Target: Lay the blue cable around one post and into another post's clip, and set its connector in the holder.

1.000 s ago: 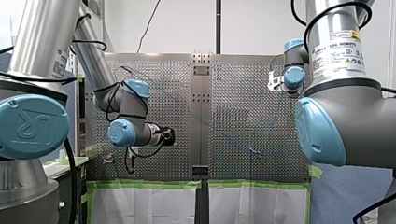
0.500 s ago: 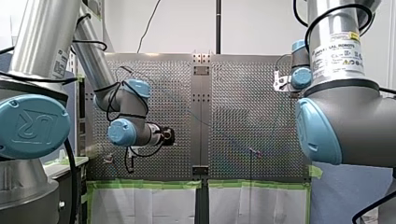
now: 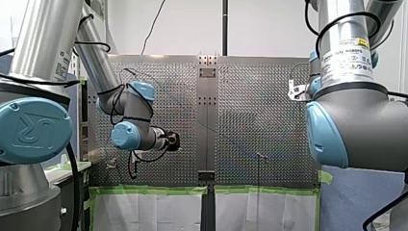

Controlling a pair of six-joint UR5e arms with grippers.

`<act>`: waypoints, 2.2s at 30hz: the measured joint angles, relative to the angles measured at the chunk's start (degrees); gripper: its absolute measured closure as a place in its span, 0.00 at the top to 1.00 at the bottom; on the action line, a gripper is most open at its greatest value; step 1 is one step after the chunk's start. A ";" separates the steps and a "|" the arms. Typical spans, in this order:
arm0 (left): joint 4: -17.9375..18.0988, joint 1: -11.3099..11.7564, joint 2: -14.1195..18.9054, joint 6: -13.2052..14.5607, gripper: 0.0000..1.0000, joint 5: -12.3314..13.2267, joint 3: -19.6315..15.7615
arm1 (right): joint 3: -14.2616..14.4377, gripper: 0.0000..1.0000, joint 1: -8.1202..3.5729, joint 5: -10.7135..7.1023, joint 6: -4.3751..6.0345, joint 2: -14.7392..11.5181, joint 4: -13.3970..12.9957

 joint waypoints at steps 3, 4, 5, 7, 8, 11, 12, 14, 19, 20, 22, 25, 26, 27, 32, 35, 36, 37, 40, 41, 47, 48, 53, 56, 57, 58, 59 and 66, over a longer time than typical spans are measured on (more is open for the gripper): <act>-0.01 0.08 0.00 0.07 1.00 -0.03 0.02 | -0.66 0.00 -0.62 -1.64 0.17 0.11 -0.15; -0.01 0.11 0.00 0.07 1.00 -0.03 0.04 | -0.89 0.00 -0.86 -2.23 0.37 0.14 -0.29; -0.02 0.14 0.00 0.08 1.00 -0.03 0.05 | -1.01 0.00 -1.04 -2.65 0.57 0.15 -0.43; -0.07 0.24 0.00 0.09 1.00 -0.07 0.08 | -1.20 0.00 -1.55 -3.55 1.20 0.16 -0.88; -0.10 0.29 0.00 0.09 1.00 -0.07 0.09 | -1.24 0.00 -1.76 -3.93 1.50 0.18 -0.99; -0.15 0.41 0.00 0.24 1.00 -0.05 0.09 | -1.29 0.00 -2.47 -5.33 2.08 0.21 -1.09; -0.16 0.43 0.00 0.42 1.00 -0.04 0.09 | -1.29 0.00 -2.66 -5.79 2.16 0.22 -1.10; -0.12 0.45 0.00 0.84 1.00 -0.04 0.10 | -1.30 0.00 -3.07 -6.86 2.27 0.28 -1.08; 0.74 0.31 0.00 2.10 1.00 -0.16 0.09 | -1.28 0.00 -3.88 -9.46 2.17 0.50 -0.85; 1.04 0.28 0.00 2.24 1.00 -0.17 0.09 | -1.27 0.00 -3.99 -9.91 2.13 0.57 -0.79; 1.79 0.25 0.01 2.42 1.00 -0.29 0.08 | -1.26 0.00 -4.18 -10.90 2.03 0.78 -0.62; 2.64 0.33 0.06 2.52 1.00 -1.17 0.07 | -1.25 0.00 -4.33 -12.40 1.95 1.07 -0.53; 2.82 0.34 0.07 2.53 1.00 -1.56 0.07 | -1.25 0.00 -4.35 -12.84 1.95 1.13 -0.55; 3.02 0.35 0.06 2.54 1.00 -2.13 0.06 | -1.24 0.00 -4.38 -13.28 1.98 1.18 -0.60; 3.43 0.43 0.07 2.55 1.00 -3.74 0.10 | -1.24 0.00 -4.58 -15.41 2.26 1.52 -1.01; 3.47 0.45 0.07 2.55 1.00 -3.99 0.10 | -1.24 0.00 -4.82 -16.67 2.29 1.67 -1.02; 3.48 0.45 0.08 2.56 1.00 -4.02 0.10 | -1.24 0.00 -4.89 -17.09 2.30 1.70 -1.01; 3.47 0.46 0.08 2.56 1.00 -4.02 0.10 | -1.25 0.00 -4.99 -17.64 2.31 1.74 -0.99; 3.44 0.47 0.07 2.56 1.00 -4.01 0.11 | -1.24 0.00 -5.24 -18.97 2.40 1.81 -1.06; 3.42 0.47 0.08 2.58 1.00 -4.00 0.11 | -1.25 0.00 -5.32 -19.39 2.51 1.87 -1.16; 3.28 0.48 0.08 2.60 1.00 -3.99 0.12 | -1.62 0.00 -5.87 -22.38 3.41 2.70 -1.97; 3.27 0.48 0.08 2.60 1.00 -3.99 0.12 | -1.72 0.00 -5.94 -22.80 3.46 2.82 -1.97; 3.36 0.48 0.08 2.57 1.00 -3.99 0.14 | -2.59 0.00 -6.21 -25.16 3.55 3.54 -1.69; 3.41 0.47 0.09 2.56 1.00 -3.99 0.15 | -2.99 0.00 -6.29 -26.20 3.59 3.75 -1.52; 3.43 0.47 0.08 2.55 1.00 -3.99 0.16 | -3.11 0.00 -6.31 -26.36 3.64 3.78 -1.51; 3.45 0.47 0.08 2.55 1.00 -3.99 0.16 | -3.27 0.00 -6.31 -26.49 3.76 3.82 -1.49; 3.44 0.47 0.09 2.56 1.00 -3.99 0.15 | -3.39 0.00 -6.32 -26.56 3.84 3.85 -1.47; 3.28 0.48 0.06 2.56 1.00 -3.99 0.16 | -4.45 0.00 -6.54 -26.68 4.07 3.90 -0.67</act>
